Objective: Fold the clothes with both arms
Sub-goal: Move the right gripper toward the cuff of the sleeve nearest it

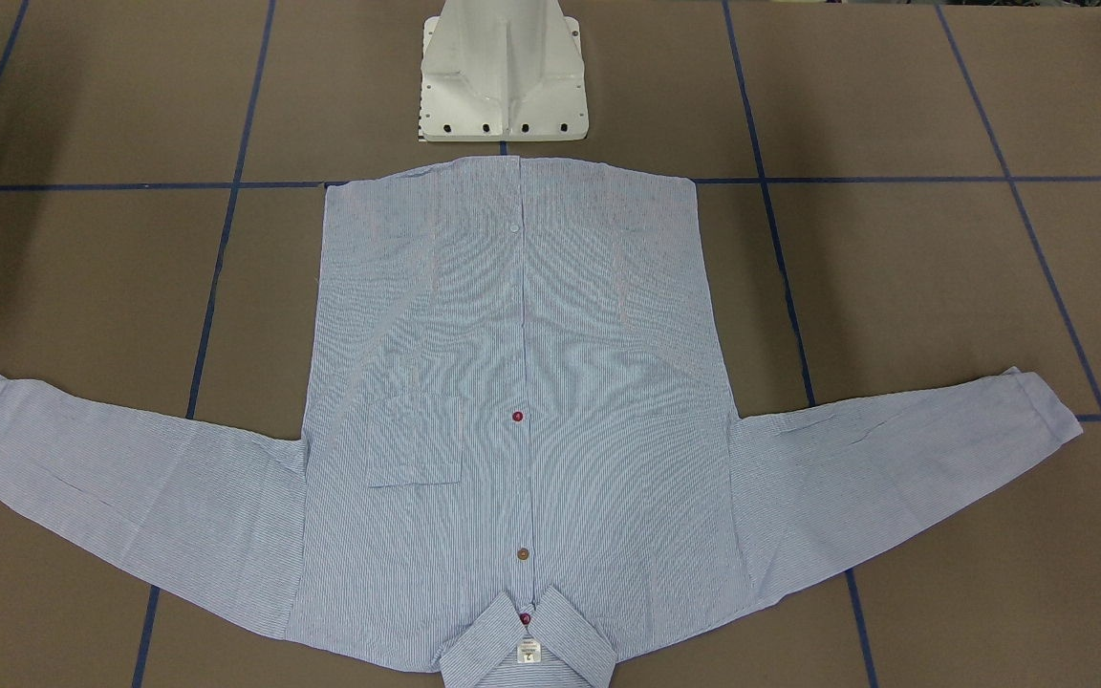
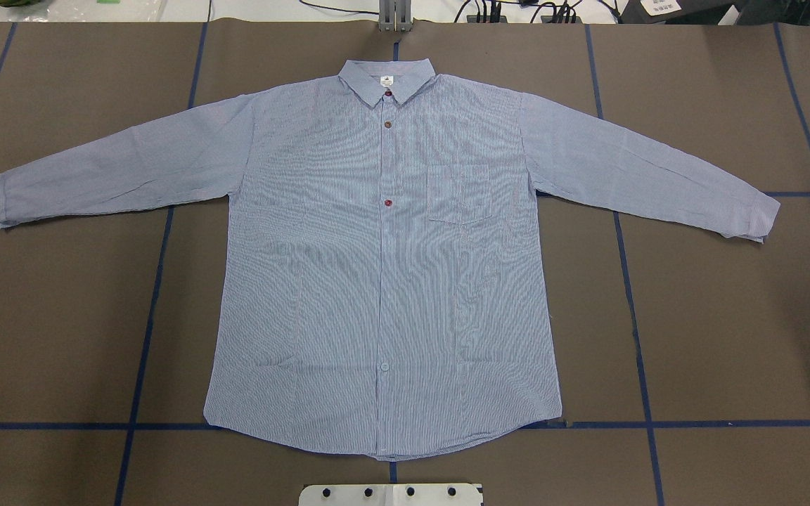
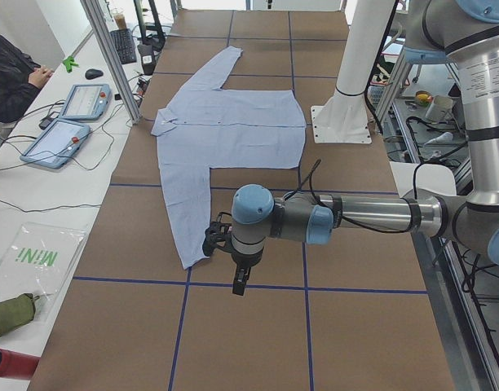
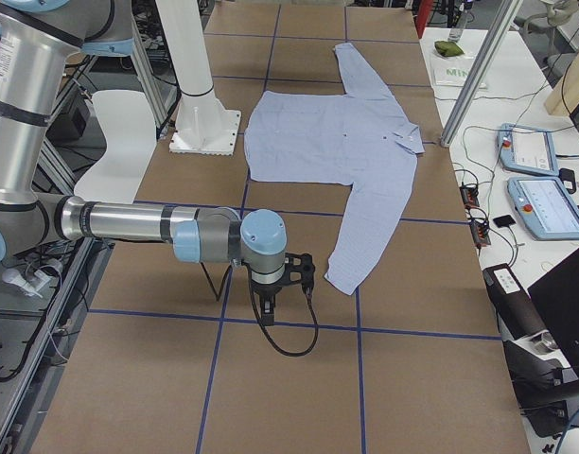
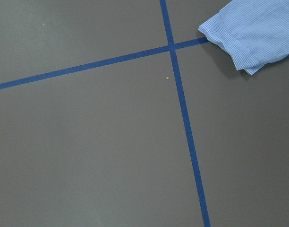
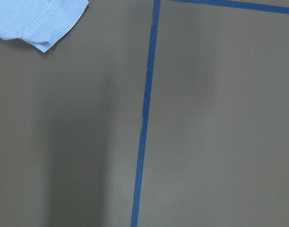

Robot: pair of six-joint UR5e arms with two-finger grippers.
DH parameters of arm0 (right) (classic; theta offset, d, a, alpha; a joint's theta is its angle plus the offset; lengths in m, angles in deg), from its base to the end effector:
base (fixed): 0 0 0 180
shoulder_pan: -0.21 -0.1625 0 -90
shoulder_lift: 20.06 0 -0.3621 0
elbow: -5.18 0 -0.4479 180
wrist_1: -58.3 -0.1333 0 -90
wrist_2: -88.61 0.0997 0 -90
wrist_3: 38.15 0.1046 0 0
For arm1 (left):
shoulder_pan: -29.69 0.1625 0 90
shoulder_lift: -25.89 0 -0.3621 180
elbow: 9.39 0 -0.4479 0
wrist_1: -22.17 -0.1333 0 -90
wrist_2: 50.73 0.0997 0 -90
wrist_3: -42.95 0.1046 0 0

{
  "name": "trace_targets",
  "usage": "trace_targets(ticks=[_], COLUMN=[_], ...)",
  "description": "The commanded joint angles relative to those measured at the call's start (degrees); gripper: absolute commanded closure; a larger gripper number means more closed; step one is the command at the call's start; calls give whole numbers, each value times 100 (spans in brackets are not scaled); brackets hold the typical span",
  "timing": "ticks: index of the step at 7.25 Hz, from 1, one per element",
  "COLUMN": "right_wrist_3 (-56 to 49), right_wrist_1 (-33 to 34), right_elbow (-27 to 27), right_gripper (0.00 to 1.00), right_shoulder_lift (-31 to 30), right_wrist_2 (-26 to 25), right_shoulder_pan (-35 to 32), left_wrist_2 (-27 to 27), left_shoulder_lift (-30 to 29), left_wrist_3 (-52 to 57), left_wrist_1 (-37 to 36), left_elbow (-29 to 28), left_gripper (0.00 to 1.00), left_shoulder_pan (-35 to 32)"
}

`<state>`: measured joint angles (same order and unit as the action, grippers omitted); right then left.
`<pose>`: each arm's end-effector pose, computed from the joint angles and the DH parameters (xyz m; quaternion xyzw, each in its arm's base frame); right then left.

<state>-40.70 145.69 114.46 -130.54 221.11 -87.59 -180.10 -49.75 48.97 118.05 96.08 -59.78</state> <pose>0.0464 -0.4248 0.5857 0.0126 -0.3624 -0.0431 0.9310 -0.0626 -0.4674 0.5727 0.0734 0.3331 0.0742 0.9371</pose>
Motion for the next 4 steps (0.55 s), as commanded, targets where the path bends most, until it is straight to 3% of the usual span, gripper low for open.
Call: trace_targets(ticks=[1,4], right_wrist_3=[0,-9], right_wrist_1=[-3,-20], right_elbow=[6,50], right_gripper=[0,0], right_shoulder_lift=[0,79], right_wrist_2=[-4,-4], right_shoulder_pan=[0,0], left_wrist_2=[9,18], left_shoulder_lift=[-3,5], left_wrist_3=[13,13], left_wrist_1=[52,656], left_elbow=[0,35], left_gripper=[0,0], left_shoulder_pan=[0,0])
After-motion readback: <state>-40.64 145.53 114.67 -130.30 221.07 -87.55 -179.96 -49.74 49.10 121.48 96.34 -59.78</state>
